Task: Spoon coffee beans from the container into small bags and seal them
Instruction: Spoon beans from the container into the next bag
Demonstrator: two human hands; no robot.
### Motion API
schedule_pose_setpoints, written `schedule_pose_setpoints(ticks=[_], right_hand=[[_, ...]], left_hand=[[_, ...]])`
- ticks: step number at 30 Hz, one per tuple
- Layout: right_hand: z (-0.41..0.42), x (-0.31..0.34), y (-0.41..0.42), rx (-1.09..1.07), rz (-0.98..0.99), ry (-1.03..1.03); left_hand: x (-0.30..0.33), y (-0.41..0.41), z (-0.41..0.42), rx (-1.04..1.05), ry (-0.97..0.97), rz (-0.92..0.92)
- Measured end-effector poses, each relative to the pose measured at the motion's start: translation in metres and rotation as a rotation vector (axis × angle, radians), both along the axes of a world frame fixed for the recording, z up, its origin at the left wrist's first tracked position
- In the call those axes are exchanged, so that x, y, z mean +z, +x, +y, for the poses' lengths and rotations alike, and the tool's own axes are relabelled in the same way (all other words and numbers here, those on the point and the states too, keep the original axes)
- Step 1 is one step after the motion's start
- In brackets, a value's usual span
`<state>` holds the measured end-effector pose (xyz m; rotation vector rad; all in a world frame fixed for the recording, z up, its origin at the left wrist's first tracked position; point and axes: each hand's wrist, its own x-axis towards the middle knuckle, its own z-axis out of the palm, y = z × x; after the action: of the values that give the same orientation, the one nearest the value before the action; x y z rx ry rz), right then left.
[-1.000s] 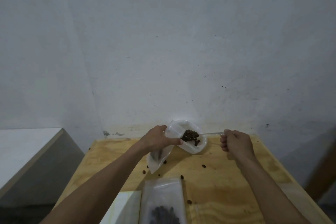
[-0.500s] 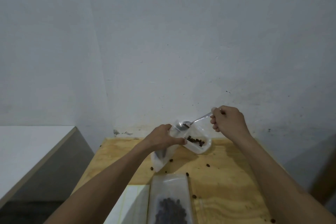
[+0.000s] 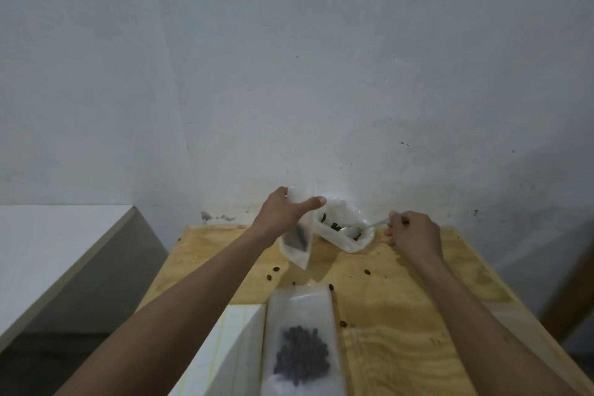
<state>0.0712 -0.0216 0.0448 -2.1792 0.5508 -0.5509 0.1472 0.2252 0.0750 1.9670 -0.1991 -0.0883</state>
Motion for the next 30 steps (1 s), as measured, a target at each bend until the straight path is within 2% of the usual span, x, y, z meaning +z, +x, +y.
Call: schedule_pose_setpoints(ticks=[2, 4, 6, 9, 11, 13, 15, 17, 20, 22, 27, 30], right_hand=[[0.000, -0.007, -0.001, -0.028, 0.093, -0.020], [0.002, -0.004, -0.002, -0.099, 0.206, -0.161], [0.009, 0.004, -0.004, -0.058, 0.160, -0.179], [0.031, 0.030, -0.014, 0.276, -0.002, 0.049], [0.049, 0.038, -0.019, 0.524, 0.079, 0.240], [0.061, 0.035, -0.019, 0.632, 0.134, 0.302], [0.064, 0.028, -0.016, 0.620, 0.115, 0.338], [0.061, 0.023, -0.015, 0.601, 0.113, 0.500], [0.059, 0.017, -0.020, 0.662, 0.207, 0.759], [0.061, 0.014, -0.022, 0.684, 0.207, 0.777], [0.056, 0.027, -0.019, 0.453, -0.102, 0.876], [0.052, 0.038, -0.017, 0.381, -0.086, 0.735]], left_hand=[[0.003, -0.001, -0.003, -0.001, -0.070, 0.026], [0.006, -0.003, -0.006, -0.010, -0.122, 0.029], [0.011, -0.006, -0.011, -0.001, -0.144, 0.017], [0.018, -0.012, -0.021, 0.006, -0.171, 0.015], [0.022, -0.014, -0.030, 0.007, -0.172, 0.021], [0.026, -0.018, -0.038, 0.007, -0.161, 0.035], [0.030, -0.023, -0.039, 0.012, -0.137, 0.028], [0.032, -0.023, -0.033, 0.015, -0.148, -0.009], [0.034, -0.021, -0.020, -0.020, -0.284, -0.024], [0.035, -0.019, -0.014, -0.037, -0.279, -0.028], [0.034, -0.025, -0.009, -0.123, -0.182, -0.056], [0.033, -0.028, -0.010, -0.139, -0.197, -0.043]])
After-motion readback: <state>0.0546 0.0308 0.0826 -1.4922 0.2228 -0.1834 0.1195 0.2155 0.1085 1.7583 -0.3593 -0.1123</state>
